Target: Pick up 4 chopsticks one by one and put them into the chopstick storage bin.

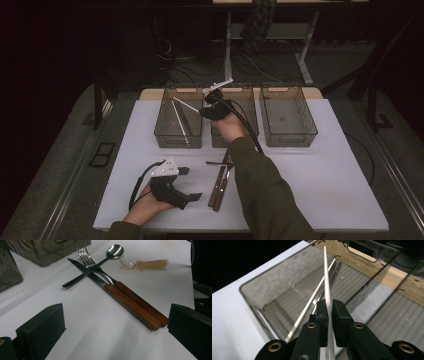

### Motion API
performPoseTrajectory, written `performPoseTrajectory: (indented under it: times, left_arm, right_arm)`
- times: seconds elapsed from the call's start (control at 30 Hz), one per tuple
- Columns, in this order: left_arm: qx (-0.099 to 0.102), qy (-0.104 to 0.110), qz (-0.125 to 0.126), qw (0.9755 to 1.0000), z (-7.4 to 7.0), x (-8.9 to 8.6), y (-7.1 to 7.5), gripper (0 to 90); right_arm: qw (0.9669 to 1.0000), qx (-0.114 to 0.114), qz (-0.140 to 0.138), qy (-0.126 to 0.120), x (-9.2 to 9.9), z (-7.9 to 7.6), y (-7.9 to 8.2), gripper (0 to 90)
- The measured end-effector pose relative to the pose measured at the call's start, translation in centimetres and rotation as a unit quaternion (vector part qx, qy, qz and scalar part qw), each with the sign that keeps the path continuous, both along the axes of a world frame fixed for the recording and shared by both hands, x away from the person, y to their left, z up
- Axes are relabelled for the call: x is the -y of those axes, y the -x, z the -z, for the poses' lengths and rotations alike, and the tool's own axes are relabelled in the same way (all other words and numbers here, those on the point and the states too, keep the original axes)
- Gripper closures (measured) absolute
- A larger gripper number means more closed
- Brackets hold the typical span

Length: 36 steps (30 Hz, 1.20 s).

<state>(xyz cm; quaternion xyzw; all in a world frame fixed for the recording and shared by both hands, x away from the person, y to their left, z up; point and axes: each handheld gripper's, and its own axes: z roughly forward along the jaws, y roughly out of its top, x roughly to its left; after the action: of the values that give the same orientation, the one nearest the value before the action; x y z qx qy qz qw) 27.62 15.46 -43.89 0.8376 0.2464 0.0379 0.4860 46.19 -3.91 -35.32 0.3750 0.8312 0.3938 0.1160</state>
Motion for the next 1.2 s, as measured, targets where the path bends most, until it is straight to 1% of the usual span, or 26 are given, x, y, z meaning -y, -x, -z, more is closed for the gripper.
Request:
performPoseTrajectory:
  times: [0.1, 0.17, 0.3, 0.37, 0.43, 0.53, 0.63, 0.7, 0.73, 0.77, 0.8, 0.9, 1.03, 1.07, 1.13, 1.2]
  left_arm:
    - [-0.001, 0.002, 0.0, 1.0, 0.0, -0.1, -0.1, 0.0]
    - [-0.001, 0.002, -0.001, 1.0, 0.0, -0.1, -0.1, 0.0]
    - [-0.002, 0.004, -0.001, 1.0, 0.0, -0.1, -0.1, 0.0]
    - [-0.002, 0.005, 0.0, 1.0, 0.0, -0.1, -0.1, 0.0]
    - [-0.003, 0.006, 0.0, 1.0, 0.0, 0.0, -0.2, 0.0]
    - [-0.002, 0.007, 0.0, 1.0, 0.0, 0.0, -0.2, 0.0]
    - [-0.001, 0.008, 0.001, 1.0, -0.1, 0.0, -0.3, 0.0]
    - [-0.001, 0.008, 0.002, 1.0, -0.1, 0.0, -0.3, 0.0]
    - [-0.001, 0.009, 0.001, 1.0, -0.1, 0.0, -0.3, 0.0]
    - [-0.001, 0.009, 0.001, 1.0, -0.1, -0.1, -0.3, 0.0]
    - [-0.001, 0.009, 0.001, 1.0, -0.1, -0.1, -0.3, 0.0]
    - [-0.002, 0.01, 0.001, 0.9999, -0.1, -0.1, -0.3, 0.0]
    - [-0.001, 0.008, 0.002, 1.0, -0.1, 0.0, -0.3, 0.0]
    - [0.0, 0.007, 0.003, 1.0, -0.1, 0.0, -0.3, 0.0]
    - [-0.001, 0.004, 0.003, 1.0, 0.0, 0.0, -0.3, 0.0]
    - [-0.001, 0.005, 0.002, 1.0, 0.0, 0.0, -0.3, 0.0]
  right_arm:
    - [1.0, -0.002, 0.004, 0.008, -1.3, 0.3, -0.6, 83.7]
    - [0.9998, -0.001, 0.005, 0.017, -2.1, 0.5, -1.0, 83.7]
    - [0.9997, -0.008, 0.011, 0.02, -3.5, 0.8, -1.6, 83.7]
    - [0.9996, -0.01, 0.014, 0.022, -4.0, 1.0, -1.8, 83.7]
    - [0.9997, -0.013, 0.013, 0.019, -4.5, 1.2, -1.9, 83.7]
    - [0.9995, -0.011, 0.017, 0.024, -5.0, 1.5, -2.0, 83.7]
    - [0.9995, -0.014, 0.022, 0.018, -5.5, 1.8, -2.1, 83.6]
    - [0.9994, -0.013, 0.023, 0.024, -5.9, 2.1, -2.1, 82.8]
    - [0.9993, -0.012, 0.021, 0.027, -6.0, 2.2, -2.1, 81.4]
    - [0.9994, -0.011, 0.018, 0.026, -6.1, 2.3, -2.0, 75.3]
    - [0.9995, -0.009, 0.017, 0.024, -6.1, 2.3, -2.0, 71.4]
    - [0.9997, -0.003, 0.001, 0.024, -5.9, 2.0, -1.8, 62.9]
    - [0.9998, -0.01, -0.012, 0.012, -5.4, 1.4, -1.6, 53.9]
    - [0.9998, -0.01, -0.014, 0.008, -5.2, 1.3, -1.5, 50.1]
    - [0.9998, -0.009, -0.018, 0.003, -4.8, 1.0, -1.2, 49.2]
    - [0.9998, -0.006, -0.018, -0.009, -4.2, 0.8, -0.9, 45.5]
